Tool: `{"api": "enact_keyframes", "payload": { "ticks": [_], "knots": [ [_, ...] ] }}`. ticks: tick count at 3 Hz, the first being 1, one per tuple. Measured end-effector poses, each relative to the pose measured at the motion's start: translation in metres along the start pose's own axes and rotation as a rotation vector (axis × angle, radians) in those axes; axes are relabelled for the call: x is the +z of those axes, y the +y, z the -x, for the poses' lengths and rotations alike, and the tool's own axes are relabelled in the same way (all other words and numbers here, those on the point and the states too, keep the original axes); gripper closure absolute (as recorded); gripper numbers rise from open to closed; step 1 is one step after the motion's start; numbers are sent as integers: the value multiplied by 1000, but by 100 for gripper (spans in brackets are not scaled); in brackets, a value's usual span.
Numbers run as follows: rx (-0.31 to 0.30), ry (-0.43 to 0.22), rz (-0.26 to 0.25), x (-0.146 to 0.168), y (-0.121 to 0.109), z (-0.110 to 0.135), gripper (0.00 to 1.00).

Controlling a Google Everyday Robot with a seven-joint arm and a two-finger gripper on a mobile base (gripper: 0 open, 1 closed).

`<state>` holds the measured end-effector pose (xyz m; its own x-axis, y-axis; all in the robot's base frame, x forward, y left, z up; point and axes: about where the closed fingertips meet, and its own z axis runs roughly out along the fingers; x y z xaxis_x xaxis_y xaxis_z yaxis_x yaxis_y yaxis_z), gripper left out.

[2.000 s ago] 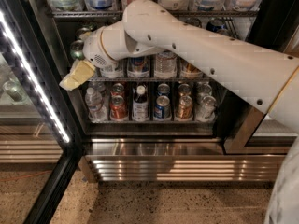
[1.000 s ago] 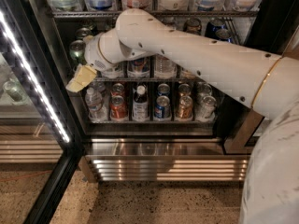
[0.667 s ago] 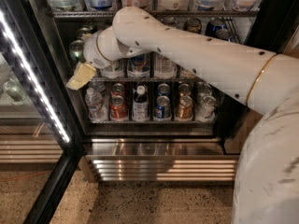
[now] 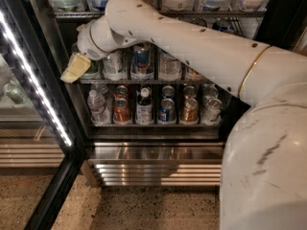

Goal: Pick green can from middle shelf of fridge

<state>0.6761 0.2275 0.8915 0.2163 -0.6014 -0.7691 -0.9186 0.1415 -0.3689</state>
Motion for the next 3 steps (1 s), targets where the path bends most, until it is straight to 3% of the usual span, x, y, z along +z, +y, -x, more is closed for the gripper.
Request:
{"api": "enact_keyframes", "payload": {
  "ticks": [1,3],
  "knots": [
    [34,-4,26,5,0,11,0],
    [101,-9,63,-4,17,4,0]
  ]
}}
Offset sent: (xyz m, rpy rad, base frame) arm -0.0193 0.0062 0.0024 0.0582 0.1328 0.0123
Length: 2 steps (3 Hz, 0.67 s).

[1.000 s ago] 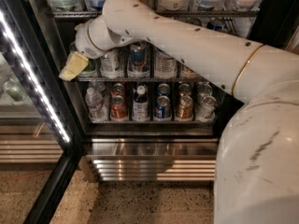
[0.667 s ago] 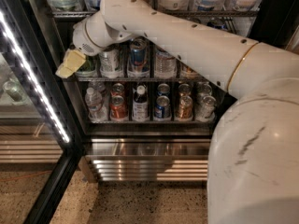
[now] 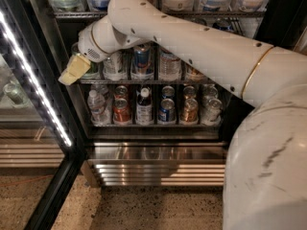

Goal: Pick green can from middle shelf of fridge

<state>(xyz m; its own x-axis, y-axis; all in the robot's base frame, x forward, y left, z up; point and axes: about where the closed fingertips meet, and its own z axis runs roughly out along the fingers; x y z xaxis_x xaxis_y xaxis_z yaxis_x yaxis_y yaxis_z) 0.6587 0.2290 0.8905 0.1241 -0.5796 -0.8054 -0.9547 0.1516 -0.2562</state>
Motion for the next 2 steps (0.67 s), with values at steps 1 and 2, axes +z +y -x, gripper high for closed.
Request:
{"api": "enact_keyframes", "payload": {
  "ticks": [1,2],
  "knots": [
    [33,12,6,-3,5,-9,0],
    [40,13,12,-2,7,-11,0]
  ]
}}
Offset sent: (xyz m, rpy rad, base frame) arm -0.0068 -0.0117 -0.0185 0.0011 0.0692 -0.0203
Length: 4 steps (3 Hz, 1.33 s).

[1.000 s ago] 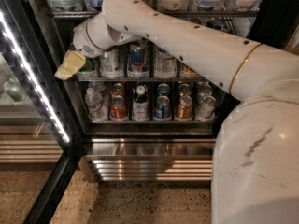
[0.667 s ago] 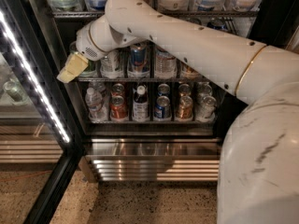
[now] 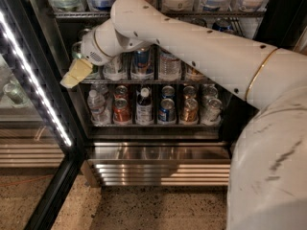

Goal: Pick green can from middle shelf of fridge

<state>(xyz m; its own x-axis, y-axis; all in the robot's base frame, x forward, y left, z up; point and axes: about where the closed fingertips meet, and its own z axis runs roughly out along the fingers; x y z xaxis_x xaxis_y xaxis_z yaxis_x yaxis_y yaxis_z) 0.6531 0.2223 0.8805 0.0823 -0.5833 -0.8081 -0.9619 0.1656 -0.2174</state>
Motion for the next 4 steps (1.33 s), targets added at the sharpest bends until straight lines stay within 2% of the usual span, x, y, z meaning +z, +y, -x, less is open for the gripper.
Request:
{"api": "enact_keyframes", "payload": {
  "ticks": [2,4],
  "knots": [
    [21,-1,38,22,8,-8,0],
    [30,0,45,25,8,-8,0]
  ]
}}
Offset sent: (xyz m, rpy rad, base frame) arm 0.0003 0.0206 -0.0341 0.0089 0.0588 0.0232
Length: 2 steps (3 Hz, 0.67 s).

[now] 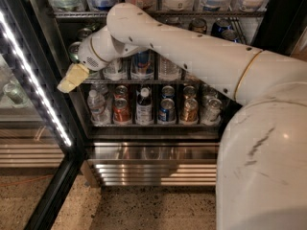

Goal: Pick green can from middle shelf of fridge

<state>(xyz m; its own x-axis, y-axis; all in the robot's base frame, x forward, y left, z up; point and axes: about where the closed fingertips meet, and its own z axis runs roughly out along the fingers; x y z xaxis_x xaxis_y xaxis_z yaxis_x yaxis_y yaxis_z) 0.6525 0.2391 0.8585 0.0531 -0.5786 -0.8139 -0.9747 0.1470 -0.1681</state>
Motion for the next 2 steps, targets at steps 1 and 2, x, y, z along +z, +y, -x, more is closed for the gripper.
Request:
{"api": "enact_keyframes", "payload": {
  "ticks": [1,2],
  "knots": [
    [8,3,4,5,0,-3,0],
    [14,7,6,10,1,-8,0]
  ]
}}
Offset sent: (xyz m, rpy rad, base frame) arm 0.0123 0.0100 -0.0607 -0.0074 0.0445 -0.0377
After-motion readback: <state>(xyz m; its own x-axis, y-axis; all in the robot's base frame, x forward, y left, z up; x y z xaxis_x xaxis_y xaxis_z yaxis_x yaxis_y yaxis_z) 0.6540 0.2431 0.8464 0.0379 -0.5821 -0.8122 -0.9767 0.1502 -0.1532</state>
